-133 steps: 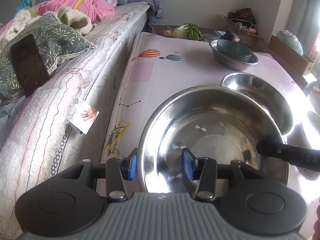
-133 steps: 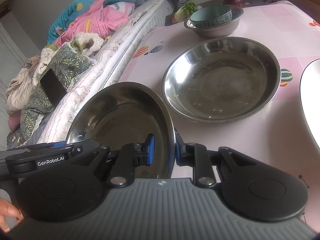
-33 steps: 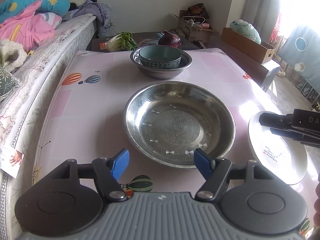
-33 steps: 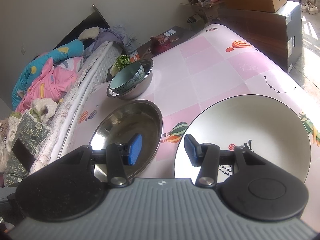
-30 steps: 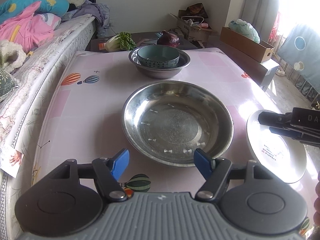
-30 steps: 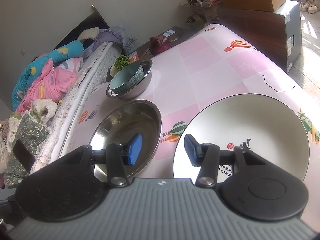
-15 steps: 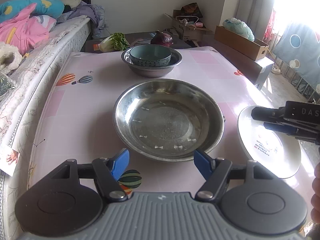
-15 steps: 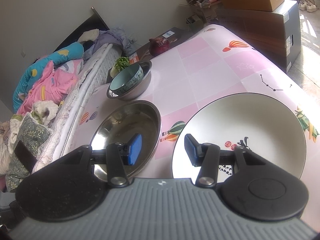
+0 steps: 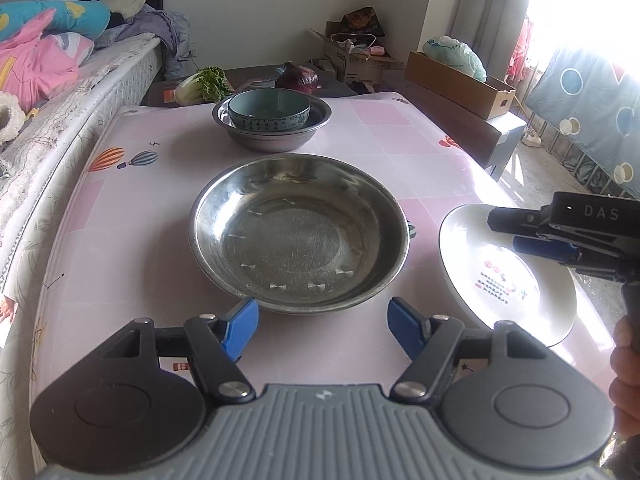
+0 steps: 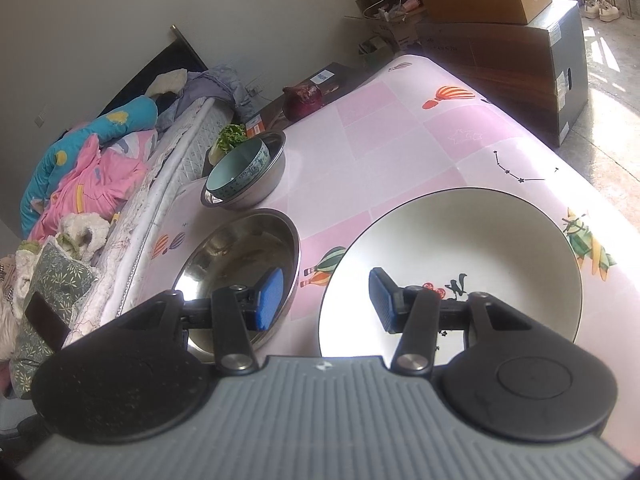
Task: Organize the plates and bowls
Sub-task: 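Reach the right gripper to the white printed plate and grasp its rim, then grasp the white plate rim with the left gripper while the right holds it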
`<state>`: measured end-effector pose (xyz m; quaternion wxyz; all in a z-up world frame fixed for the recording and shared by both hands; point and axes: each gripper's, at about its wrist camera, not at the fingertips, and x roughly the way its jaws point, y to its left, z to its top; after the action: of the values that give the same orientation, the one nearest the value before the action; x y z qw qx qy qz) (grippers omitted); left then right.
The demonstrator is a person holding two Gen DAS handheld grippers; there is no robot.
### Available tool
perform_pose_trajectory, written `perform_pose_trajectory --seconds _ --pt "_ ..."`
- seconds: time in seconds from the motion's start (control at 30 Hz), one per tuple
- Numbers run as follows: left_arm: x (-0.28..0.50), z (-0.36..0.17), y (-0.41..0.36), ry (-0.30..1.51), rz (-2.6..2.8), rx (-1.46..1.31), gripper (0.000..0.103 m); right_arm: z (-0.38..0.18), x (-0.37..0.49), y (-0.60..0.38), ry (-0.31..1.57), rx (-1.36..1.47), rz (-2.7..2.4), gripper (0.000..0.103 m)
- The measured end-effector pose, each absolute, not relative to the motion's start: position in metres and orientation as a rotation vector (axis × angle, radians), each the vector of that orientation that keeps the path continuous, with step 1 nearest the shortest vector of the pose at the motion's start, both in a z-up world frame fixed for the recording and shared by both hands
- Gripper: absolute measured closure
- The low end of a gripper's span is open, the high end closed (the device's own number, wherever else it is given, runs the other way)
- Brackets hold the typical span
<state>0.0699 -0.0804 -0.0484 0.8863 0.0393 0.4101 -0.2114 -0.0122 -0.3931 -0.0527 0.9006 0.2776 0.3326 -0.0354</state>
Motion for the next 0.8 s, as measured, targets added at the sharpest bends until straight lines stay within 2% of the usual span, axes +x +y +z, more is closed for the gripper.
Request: perform_pose_trajectory --seconds 0.47,0.8 --pt "0.053 -0.063 -0.119 0.842 -0.567 0.010 0.032 -0.066 -0.062 -0.475 0.643 0.611 -0.256 0.056" --pt "0.068 -0.081 -0.155 0.869 -0.625 -0.046 0.045 -0.090 -0.047 -0.521 0.701 0.614 -0.228 0.056"
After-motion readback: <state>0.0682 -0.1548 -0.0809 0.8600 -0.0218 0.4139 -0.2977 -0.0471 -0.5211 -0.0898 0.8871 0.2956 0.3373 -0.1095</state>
